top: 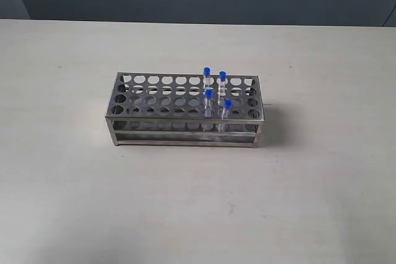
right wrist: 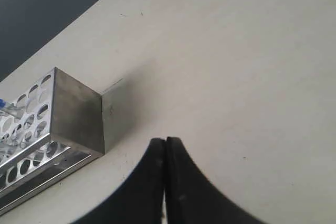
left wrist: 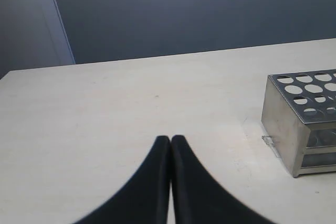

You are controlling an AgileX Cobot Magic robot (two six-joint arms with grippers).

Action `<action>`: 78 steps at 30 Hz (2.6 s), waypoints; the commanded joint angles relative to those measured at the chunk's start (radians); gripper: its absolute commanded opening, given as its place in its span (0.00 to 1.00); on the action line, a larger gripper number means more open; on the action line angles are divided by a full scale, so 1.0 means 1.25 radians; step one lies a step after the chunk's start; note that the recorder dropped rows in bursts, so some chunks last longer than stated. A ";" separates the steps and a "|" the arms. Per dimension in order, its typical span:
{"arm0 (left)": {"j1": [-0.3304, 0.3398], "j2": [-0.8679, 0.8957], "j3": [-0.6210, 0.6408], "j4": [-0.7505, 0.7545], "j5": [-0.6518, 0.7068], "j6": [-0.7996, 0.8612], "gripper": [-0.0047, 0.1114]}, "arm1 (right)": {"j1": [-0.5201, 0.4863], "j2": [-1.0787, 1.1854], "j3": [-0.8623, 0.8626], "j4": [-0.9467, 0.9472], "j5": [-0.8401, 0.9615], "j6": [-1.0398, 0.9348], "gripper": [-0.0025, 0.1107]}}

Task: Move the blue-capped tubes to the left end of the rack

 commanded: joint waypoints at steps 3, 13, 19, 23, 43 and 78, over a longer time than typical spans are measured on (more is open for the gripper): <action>-0.003 -0.004 -0.002 0.000 -0.002 0.000 0.05 | -0.004 -0.005 0.000 -0.004 -0.001 -0.002 0.02; -0.003 -0.004 -0.002 0.000 -0.002 0.000 0.05 | -0.004 -0.005 0.000 0.007 -0.274 -0.001 0.02; -0.003 -0.004 -0.002 0.000 -0.002 0.000 0.05 | -0.004 -0.005 0.000 0.063 -0.780 0.001 0.02; -0.003 -0.004 -0.002 0.000 -0.002 0.000 0.05 | -0.004 -0.005 0.000 0.035 -0.788 0.001 0.02; -0.003 -0.004 -0.002 0.000 -0.002 0.000 0.05 | -0.004 0.321 -0.494 -0.545 -0.529 -0.043 0.02; -0.003 -0.004 -0.002 0.000 -0.002 0.000 0.05 | 0.091 1.224 -0.557 -0.746 -1.000 -0.116 0.47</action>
